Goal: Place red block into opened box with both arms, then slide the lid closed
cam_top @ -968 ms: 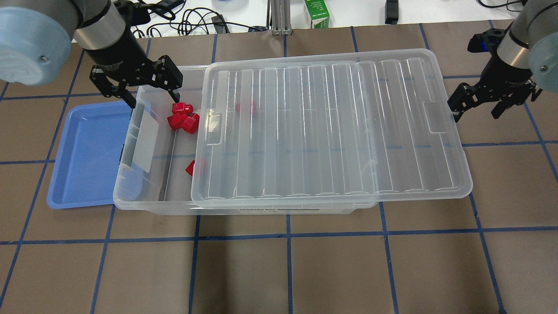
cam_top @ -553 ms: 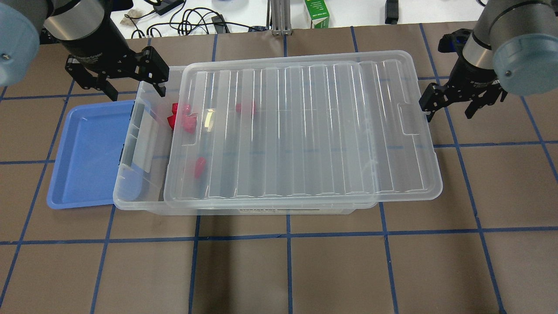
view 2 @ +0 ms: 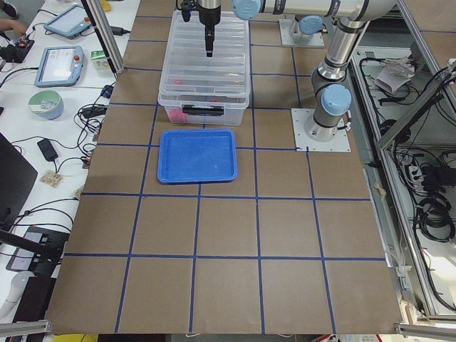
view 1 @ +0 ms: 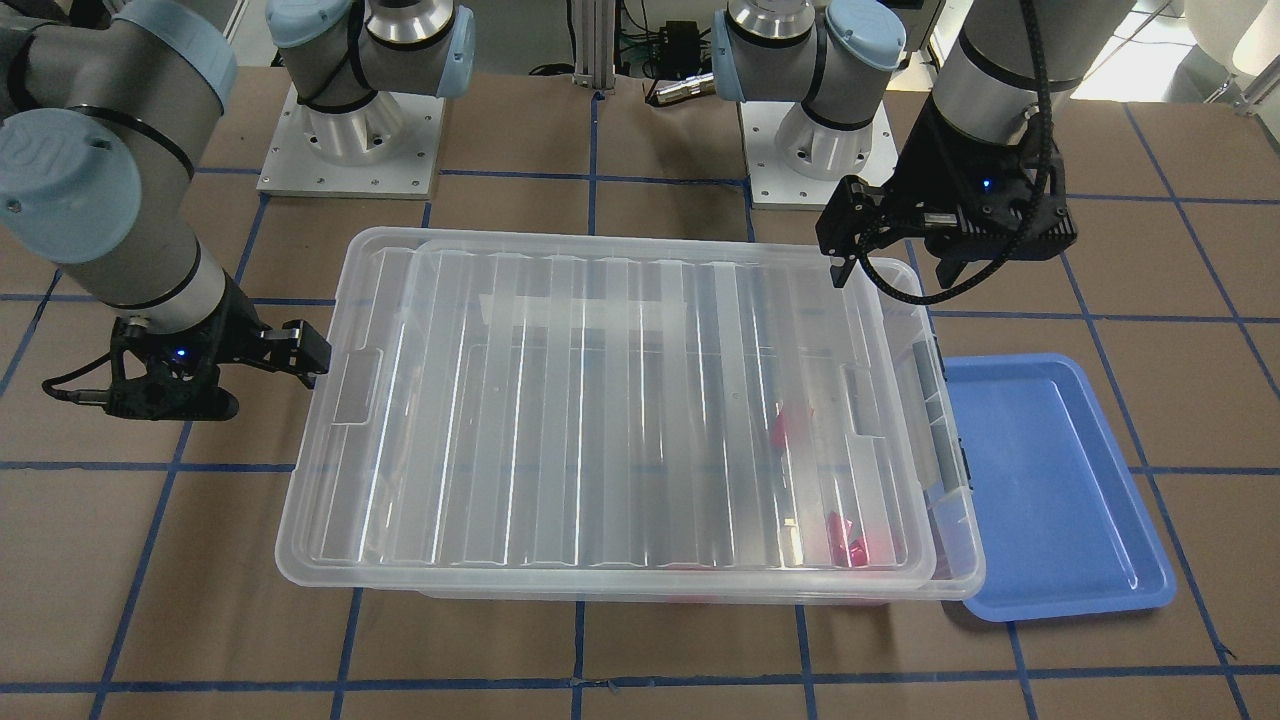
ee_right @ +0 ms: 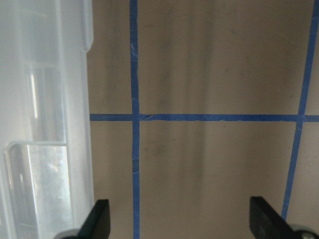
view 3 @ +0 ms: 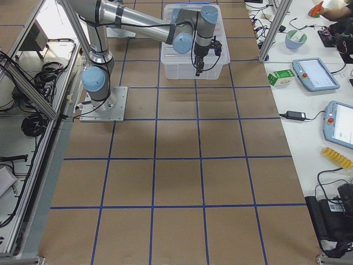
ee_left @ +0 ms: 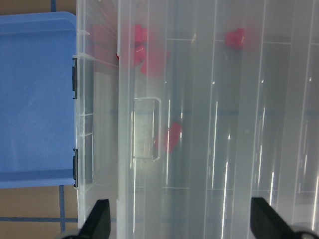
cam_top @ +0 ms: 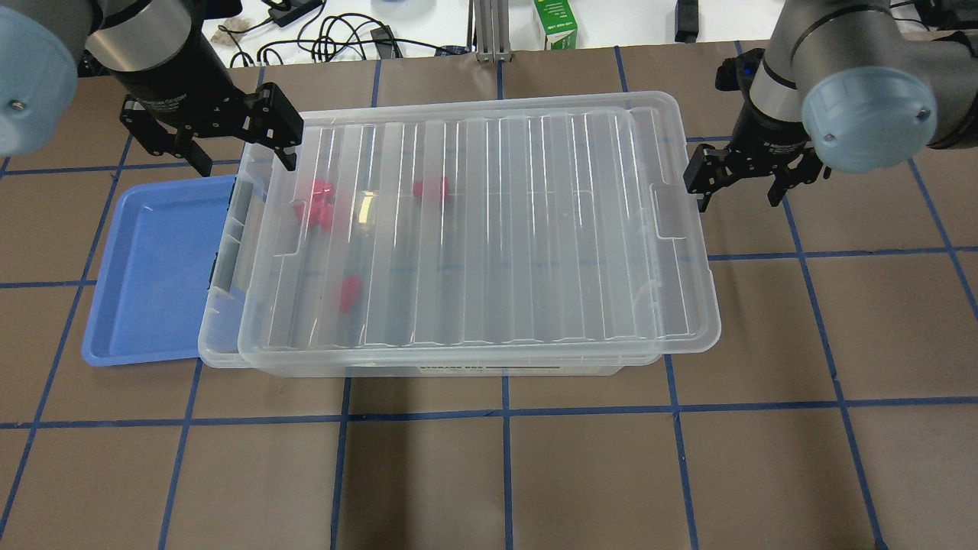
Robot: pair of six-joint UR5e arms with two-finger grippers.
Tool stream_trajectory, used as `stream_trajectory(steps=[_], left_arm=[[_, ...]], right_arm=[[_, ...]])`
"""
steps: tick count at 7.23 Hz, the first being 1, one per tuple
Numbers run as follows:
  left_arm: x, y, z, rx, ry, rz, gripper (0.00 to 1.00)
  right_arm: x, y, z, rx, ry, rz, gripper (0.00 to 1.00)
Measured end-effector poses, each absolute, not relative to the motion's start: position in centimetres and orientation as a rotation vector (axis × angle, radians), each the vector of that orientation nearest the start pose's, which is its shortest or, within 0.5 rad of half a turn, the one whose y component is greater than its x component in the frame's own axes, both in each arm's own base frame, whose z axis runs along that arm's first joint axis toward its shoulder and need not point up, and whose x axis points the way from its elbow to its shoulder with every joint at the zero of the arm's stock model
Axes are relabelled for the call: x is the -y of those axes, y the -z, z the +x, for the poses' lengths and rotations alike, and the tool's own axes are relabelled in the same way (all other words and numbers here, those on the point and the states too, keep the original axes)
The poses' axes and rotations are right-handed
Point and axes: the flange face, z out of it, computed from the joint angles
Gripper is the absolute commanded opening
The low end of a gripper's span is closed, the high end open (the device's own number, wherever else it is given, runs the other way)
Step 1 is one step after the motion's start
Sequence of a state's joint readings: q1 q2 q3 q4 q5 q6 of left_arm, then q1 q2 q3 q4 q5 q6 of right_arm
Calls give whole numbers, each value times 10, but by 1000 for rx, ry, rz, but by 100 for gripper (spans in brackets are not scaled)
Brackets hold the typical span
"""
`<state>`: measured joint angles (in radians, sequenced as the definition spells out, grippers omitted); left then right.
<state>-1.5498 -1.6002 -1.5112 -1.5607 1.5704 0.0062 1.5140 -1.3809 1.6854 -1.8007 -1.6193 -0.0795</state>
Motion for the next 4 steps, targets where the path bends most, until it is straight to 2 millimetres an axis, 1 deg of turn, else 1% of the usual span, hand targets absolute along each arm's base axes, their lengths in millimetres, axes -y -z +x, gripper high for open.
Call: stream_trajectory(steps=[2,3,4], left_arm=[[510,-510,-120,-3113,76,-22,100],[510,-510,-120,-3107,77,-22,100],[511,-510,-119,-3108,78,-23,100]], right_arm=[[554,-358,104,-3186,-111,-49,100],[558,-369,104,-3190,-81,-56,100],[561,-390,104,-3192,-41,-56,100]])
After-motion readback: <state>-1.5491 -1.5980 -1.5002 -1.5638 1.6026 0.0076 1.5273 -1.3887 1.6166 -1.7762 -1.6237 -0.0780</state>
